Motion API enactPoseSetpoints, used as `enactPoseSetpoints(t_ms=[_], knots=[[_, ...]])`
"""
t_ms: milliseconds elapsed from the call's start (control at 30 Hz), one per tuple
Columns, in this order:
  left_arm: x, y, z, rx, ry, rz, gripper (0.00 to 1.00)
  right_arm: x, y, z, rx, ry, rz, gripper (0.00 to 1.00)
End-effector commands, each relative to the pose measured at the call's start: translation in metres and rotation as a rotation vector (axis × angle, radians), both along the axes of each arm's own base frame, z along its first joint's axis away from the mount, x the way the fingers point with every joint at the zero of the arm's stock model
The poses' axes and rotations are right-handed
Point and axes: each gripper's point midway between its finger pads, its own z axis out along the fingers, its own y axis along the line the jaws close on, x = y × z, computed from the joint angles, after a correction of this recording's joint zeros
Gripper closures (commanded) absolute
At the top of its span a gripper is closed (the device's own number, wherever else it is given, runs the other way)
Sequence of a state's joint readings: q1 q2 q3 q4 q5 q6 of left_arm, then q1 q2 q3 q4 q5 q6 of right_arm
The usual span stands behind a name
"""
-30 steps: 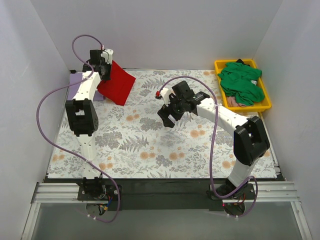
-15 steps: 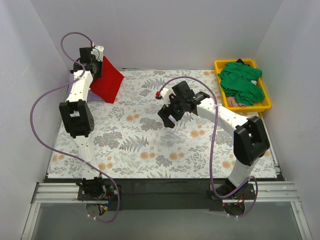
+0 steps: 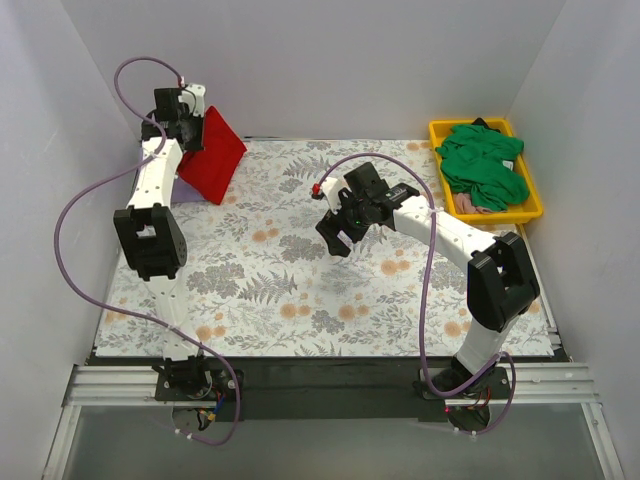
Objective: Fold and stack the t-shirts
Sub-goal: Neatly place the folded tshirt to the corner
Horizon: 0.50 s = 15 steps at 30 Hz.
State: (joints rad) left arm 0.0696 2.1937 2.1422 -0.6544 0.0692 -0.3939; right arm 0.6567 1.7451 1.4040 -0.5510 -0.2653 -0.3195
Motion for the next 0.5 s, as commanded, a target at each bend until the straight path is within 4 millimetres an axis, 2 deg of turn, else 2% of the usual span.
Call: enactPoseSetpoints(t_ms=[0,167,467], knots=[[-0.016,-0.008,0.11,-0.02,-0.198,-0.019,1.0,0.0,0.004,0.009,0.02,-0.013,0.017,0.02],[-0.023,-0.01,0.12,-0.033,-0.209,-0.023,1.0,0.0,0.006,0.005,0.024,0.003,0.023,0.02],[-0.022,-0.011,0.119,-0.039,-0.206,-0.019,1.0,0.0,0.008,0.004,0.023,0.005,0.023,0.02]])
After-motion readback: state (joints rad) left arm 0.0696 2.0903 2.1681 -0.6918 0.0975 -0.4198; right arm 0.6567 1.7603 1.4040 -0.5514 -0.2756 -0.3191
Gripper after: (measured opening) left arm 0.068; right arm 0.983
